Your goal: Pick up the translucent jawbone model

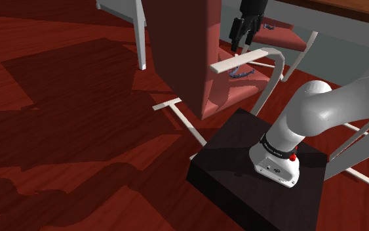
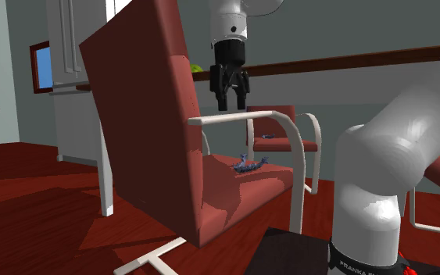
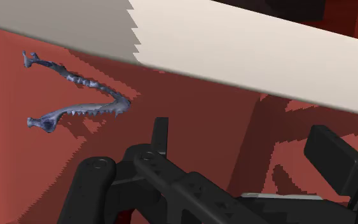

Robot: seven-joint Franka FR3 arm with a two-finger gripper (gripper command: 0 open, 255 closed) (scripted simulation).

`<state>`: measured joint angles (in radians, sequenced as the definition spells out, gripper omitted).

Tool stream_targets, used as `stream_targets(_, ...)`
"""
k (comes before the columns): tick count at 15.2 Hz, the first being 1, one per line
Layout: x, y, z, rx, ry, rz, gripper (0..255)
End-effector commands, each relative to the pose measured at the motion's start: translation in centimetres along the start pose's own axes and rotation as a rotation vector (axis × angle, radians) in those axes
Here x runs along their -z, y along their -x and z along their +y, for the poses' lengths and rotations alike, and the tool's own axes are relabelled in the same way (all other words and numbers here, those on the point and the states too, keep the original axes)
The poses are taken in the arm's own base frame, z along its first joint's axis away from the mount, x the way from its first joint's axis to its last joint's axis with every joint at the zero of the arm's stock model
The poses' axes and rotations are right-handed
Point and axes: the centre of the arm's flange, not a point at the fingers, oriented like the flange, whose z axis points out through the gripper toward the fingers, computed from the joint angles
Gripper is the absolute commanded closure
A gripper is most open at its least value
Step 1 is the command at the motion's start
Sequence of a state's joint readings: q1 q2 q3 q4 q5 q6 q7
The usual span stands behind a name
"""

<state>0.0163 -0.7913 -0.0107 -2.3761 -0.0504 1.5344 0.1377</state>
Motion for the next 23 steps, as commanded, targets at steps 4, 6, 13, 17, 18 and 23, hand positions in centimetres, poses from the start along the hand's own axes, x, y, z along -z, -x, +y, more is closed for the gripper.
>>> stream_targets(4, -2.3, -0.2, 2.8, -0.007, 0.026, -0.003, 0)
stream_targets(6, -3.7, -0.4, 4.8, -0.012, 0.043, -0.006, 0)
stream_targets(13, -8.6, -0.8, 11.7, -0.028, 0.104, -0.013, 0)
stream_targets(17, -11.2, -1.0, 15.8, -0.037, 0.138, -0.018, 0)
stream_targets(18, -11.8, -1.0, 16.9, -0.040, 0.147, -0.019, 0)
stream_targets(23, -14.5, -1.1, 18.6, -0.044, 0.161, -0.021, 0)
